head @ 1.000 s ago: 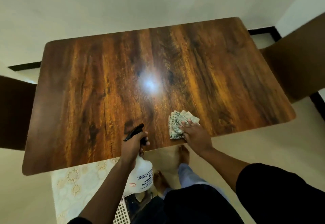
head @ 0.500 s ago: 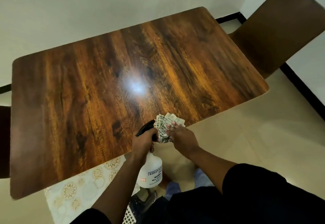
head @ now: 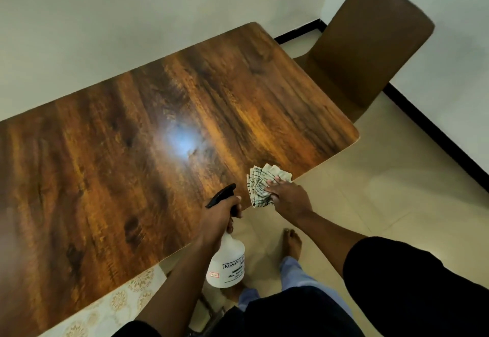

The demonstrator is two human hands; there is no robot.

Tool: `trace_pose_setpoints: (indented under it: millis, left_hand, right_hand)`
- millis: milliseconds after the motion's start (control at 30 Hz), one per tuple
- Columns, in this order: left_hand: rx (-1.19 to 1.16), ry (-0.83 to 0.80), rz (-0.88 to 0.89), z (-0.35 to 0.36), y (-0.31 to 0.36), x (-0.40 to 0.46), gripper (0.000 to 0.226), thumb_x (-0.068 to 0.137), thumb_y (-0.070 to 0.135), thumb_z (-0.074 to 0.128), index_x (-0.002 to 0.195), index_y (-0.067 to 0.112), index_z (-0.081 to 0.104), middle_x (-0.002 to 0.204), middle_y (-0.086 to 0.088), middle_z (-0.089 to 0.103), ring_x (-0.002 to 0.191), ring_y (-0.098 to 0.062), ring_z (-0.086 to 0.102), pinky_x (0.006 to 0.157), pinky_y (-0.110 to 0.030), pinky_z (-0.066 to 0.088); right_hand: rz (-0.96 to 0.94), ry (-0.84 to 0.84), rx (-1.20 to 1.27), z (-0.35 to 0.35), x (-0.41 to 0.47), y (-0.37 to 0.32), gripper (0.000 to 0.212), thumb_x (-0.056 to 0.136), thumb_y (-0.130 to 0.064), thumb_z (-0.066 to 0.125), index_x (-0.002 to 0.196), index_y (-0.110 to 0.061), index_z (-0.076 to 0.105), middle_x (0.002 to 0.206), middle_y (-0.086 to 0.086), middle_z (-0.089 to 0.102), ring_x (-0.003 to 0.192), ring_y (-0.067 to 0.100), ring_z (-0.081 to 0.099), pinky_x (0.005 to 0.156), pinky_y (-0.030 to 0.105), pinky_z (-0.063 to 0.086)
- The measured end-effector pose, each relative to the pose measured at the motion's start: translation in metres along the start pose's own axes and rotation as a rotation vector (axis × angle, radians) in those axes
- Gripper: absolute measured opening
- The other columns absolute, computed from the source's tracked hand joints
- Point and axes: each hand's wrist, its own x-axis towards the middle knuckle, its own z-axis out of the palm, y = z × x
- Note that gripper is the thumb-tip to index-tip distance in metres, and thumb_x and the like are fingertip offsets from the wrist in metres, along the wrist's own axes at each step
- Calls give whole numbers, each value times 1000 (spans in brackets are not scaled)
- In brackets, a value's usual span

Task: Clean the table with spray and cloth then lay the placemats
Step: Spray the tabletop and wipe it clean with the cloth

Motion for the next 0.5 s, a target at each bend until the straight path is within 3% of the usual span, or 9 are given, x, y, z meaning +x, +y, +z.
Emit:
trace_pose_setpoints:
  millis: [200, 367, 500]
  left_hand:
    - [11, -19, -11, 69, 22, 19, 26, 97, 20, 72, 75, 6, 73, 72, -16, 68, 42, -14, 40, 45, -28, 36]
    - [-10, 22, 4, 112, 38, 24, 23, 97, 17, 73, 77, 7, 75, 69, -14, 69, 41, -14, 41, 43, -28, 37]
    - [-33, 84, 36, 115, 42, 22, 15, 98, 16, 73, 86, 8, 78, 73, -14, 71, 43, -13, 47, 44, -28, 38]
  right_hand:
    - [105, 41, -26, -51, 12, 60, 39, 94, -17, 68, 132, -25, 71, 143, 2, 63, 136, 24, 56, 107, 37, 46]
    - [168, 38, -27, -87, 27, 111, 39, 95, -18, 66, 133, -24, 70, 142, -2, 65, 139, 21, 52, 107, 38, 45]
    - [227, 118, 78, -103, 36, 122, 33, 92, -15, 68, 124, -19, 75, 127, 2, 73, 117, 27, 66, 95, 34, 50]
